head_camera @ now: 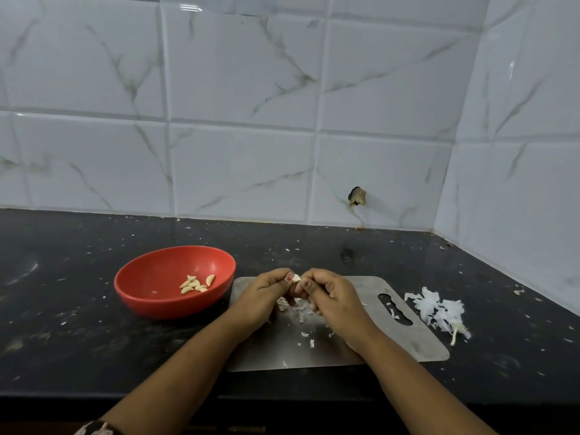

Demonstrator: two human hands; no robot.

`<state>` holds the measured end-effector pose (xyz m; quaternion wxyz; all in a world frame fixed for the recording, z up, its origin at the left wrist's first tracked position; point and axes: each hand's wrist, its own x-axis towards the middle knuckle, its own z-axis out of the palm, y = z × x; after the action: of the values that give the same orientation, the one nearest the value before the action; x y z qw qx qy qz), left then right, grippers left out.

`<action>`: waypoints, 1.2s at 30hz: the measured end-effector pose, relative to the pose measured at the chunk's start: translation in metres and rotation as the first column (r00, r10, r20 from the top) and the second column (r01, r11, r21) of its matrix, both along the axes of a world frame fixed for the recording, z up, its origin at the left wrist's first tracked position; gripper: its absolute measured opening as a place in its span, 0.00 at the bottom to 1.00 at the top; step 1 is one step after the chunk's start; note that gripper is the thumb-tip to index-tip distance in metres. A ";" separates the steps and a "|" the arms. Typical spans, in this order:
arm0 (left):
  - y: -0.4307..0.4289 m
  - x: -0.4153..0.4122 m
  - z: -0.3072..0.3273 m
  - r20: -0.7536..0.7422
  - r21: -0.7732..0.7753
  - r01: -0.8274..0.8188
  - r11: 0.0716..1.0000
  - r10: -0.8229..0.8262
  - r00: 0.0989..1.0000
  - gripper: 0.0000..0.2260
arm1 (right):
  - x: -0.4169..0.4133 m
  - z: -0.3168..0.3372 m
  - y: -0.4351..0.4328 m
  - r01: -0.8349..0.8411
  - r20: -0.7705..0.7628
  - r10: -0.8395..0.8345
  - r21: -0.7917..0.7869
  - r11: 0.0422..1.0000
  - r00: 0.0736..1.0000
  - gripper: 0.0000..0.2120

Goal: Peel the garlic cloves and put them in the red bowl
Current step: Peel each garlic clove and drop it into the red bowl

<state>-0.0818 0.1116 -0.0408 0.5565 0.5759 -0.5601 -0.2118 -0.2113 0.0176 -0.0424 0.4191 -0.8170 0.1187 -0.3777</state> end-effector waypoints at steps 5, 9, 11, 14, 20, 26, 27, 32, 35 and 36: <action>-0.001 -0.004 0.002 0.019 -0.057 -0.092 0.994 0.093 0.995 0.09 | -0.002 0.004 0.001 0.027 0.110 -0.045 0.162 0.986 0.993 0.07; -0.002 -0.004 0.000 0.116 -0.073 -0.156 0.985 0.164 0.980 0.08 | -0.001 0.001 -0.001 0.105 0.068 -0.112 0.107 0.989 0.991 0.07; -0.001 -0.004 0.000 0.108 -0.072 -0.136 0.988 0.144 0.984 0.09 | 0.000 -0.001 -0.002 0.106 0.055 -0.112 0.101 0.989 0.992 0.08; 0.000 -0.007 0.003 0.076 -0.056 -0.061 0.997 0.065 0.995 0.10 | -0.001 0.000 -0.002 0.062 0.038 -0.067 0.134 0.989 0.997 0.08; -0.003 -0.002 -0.001 0.051 -0.027 0.006 1.000 -0.004 0.999 0.11 | 0.004 -0.002 -0.003 0.099 -0.007 -0.099 0.025 0.995 0.995 0.11; -0.010 -0.001 -0.009 0.177 -0.130 -0.057 0.990 0.080 0.981 0.10 | 0.008 -0.008 -0.008 0.213 0.027 -0.212 -0.058 0.975 0.977 0.10; -0.010 -0.001 -0.008 0.171 -0.137 -0.078 0.988 0.101 0.980 0.09 | 0.008 -0.008 -0.009 0.218 0.040 -0.216 -0.046 0.975 0.976 0.11; -0.006 -0.002 -0.006 0.141 -0.139 -0.161 0.977 0.181 0.973 0.03 | 0.007 -0.011 -0.008 0.267 0.062 -0.263 -0.049 0.963 0.963 0.10; -0.006 0.003 -0.008 0.167 -0.152 -0.298 0.942 0.322 0.932 0.03 | 0.008 -0.013 -0.009 0.357 0.028 -0.358 -0.184 0.916 0.933 0.10; -0.007 0.005 -0.009 0.182 -0.150 -0.328 0.933 0.352 0.918 0.04 | 0.009 -0.013 -0.010 0.377 0.029 -0.379 -0.207 0.903 0.925 0.10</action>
<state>-0.0765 0.1046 -0.0497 0.5567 0.6497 -0.5174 -0.0182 -0.2025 0.0077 -0.0555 0.2492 -0.8202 0.2369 -0.4573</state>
